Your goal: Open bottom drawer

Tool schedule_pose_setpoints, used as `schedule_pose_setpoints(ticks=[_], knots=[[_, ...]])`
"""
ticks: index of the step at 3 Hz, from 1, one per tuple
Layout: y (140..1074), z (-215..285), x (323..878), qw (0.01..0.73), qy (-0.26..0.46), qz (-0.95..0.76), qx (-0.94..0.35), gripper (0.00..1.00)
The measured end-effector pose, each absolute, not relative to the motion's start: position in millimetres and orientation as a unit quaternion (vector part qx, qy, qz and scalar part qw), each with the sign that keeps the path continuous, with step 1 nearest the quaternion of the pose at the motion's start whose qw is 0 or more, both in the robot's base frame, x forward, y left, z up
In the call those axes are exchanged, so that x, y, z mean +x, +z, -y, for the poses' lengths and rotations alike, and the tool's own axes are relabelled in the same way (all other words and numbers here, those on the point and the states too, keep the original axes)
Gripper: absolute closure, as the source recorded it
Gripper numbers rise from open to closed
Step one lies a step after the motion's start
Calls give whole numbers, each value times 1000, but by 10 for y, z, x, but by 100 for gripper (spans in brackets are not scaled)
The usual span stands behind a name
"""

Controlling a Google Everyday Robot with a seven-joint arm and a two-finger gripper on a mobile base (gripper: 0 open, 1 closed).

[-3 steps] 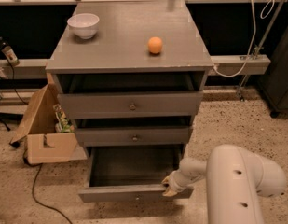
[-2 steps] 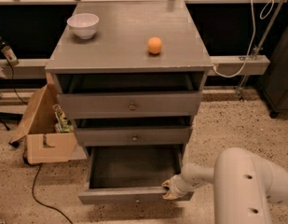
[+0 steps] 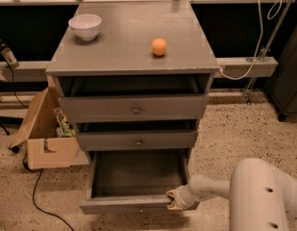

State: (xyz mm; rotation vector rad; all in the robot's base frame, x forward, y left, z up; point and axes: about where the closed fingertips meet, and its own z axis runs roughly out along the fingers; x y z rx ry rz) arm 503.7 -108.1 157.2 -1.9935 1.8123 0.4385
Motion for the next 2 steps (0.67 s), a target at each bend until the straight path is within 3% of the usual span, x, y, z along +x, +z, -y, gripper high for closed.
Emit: schedule_pose_setpoints(ticks=[2], knots=[[1572, 1080, 5037, 205, 157, -650, -715, 35]])
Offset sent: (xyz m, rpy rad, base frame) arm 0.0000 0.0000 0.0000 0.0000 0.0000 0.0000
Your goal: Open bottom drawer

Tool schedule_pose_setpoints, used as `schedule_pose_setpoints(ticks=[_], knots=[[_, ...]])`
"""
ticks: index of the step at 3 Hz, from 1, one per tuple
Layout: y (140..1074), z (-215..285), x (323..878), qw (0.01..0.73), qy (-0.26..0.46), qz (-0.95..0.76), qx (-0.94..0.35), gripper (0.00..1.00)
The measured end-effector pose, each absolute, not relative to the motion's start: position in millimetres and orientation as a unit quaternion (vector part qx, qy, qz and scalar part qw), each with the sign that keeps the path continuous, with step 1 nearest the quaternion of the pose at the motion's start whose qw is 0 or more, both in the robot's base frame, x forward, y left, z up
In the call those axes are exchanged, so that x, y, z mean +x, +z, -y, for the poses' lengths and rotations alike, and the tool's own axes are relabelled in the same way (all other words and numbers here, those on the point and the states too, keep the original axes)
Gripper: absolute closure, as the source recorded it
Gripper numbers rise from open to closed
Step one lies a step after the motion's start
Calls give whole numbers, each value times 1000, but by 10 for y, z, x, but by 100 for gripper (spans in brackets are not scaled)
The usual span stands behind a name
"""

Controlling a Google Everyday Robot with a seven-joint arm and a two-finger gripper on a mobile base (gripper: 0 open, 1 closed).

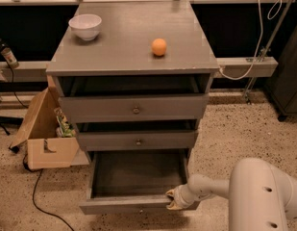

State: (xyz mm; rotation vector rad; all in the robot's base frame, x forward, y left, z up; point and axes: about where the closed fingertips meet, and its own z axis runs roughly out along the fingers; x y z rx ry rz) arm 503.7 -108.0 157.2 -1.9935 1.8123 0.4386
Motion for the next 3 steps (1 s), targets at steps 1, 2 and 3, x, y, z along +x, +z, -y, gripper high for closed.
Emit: schedule_pose_setpoints(ticks=[1, 2, 3], knots=[[1574, 1088, 5055, 205, 157, -650, -715, 12], [1887, 1202, 4998, 231, 161, -642, -713, 0], [2667, 1413, 4895, 276, 148, -629, -711, 0]])
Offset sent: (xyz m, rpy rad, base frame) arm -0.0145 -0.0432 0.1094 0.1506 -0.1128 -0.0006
